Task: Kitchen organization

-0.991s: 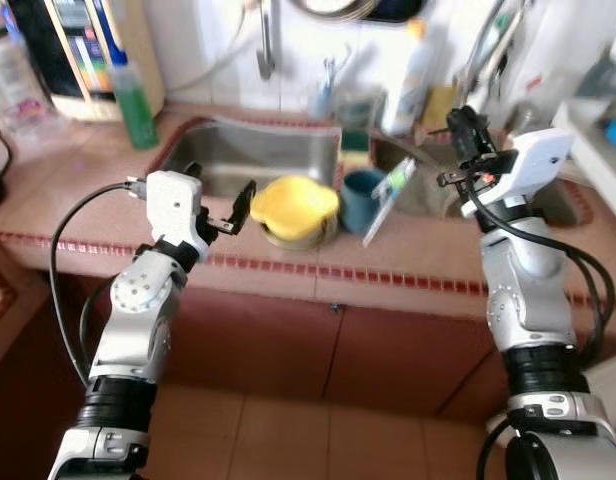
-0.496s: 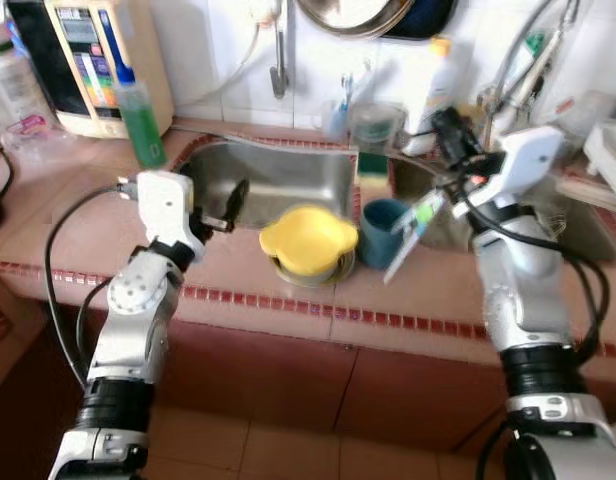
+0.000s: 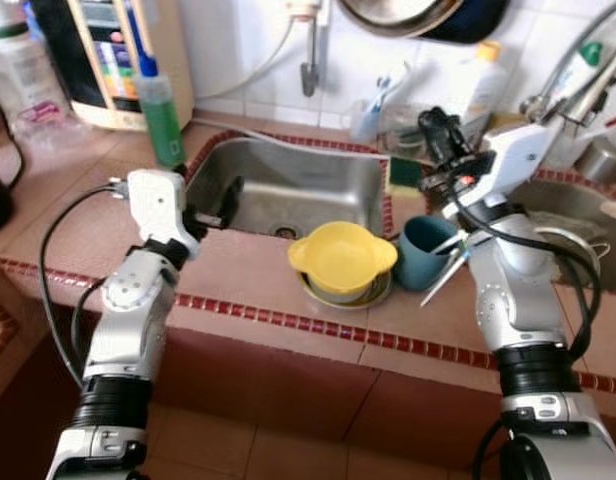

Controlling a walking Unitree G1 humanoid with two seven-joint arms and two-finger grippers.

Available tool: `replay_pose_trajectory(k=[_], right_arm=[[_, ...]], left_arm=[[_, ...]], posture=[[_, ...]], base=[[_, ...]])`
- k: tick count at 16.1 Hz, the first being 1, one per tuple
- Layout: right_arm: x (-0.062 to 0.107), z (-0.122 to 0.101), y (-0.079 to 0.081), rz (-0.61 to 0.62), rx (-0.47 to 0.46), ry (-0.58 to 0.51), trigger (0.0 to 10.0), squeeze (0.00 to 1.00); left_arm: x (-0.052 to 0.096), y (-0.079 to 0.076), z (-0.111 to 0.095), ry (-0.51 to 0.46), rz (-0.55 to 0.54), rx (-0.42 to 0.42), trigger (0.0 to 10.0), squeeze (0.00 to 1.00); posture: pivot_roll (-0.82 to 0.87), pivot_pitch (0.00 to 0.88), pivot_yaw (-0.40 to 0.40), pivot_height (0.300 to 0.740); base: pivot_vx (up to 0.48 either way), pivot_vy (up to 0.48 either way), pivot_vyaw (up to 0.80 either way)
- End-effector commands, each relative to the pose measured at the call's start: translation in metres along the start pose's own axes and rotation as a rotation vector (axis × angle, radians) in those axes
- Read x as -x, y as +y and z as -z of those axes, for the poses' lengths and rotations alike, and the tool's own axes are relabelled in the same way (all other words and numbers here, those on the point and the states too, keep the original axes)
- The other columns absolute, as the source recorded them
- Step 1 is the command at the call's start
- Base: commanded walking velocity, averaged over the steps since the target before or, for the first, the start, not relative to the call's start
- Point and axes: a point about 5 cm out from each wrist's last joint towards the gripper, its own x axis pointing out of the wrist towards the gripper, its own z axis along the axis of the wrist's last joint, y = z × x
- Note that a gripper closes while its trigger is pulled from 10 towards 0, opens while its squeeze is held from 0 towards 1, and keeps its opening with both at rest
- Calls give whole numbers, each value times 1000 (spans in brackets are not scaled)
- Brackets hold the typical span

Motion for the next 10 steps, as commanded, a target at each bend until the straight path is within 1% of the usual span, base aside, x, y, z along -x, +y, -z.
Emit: replay_pose_trajectory(k=[1, 2, 3, 5, 9, 10], right_arm=[[-2, -7, 1, -14, 10, -26, 10000, 0], [-2, -7, 1, -14, 10, -26, 10000, 0], [-2, -7, 1, -14, 10, -25, 10000, 0], [-1, -7, 1, -13, 10, -26, 10000, 0], [0, -6, 1, -13, 9, -25, 10000, 0], [0, -6, 1, -13, 9, -24, 10000, 0]], left_arm=[[-2, 2, -3, -3, 7, -6, 10000, 0], [-2, 2, -3, -2, 7, 5, 10000, 0], [-2, 2, -3, -1, 13, -13, 10000, 0], [-3, 1, -4, -2, 17, -19, 10000, 0], [-3, -2, -7, -17, 39, -92, 10000, 0], [-2, -3, -8, -25, 41, -99, 10000, 0]], posture=[[-44, 0, -16, 740], [-44, 0, -16, 740], [-45, 0, -14, 740], [-46, 0, -12, 740], [-47, 0, -9, 740], [-44, 0, -10, 740]], base=[[0, 0, 0], [0, 326, 0], [0, 330, 0], [0, 281, 0], [0, 0, 0], [319, 0, 0]])
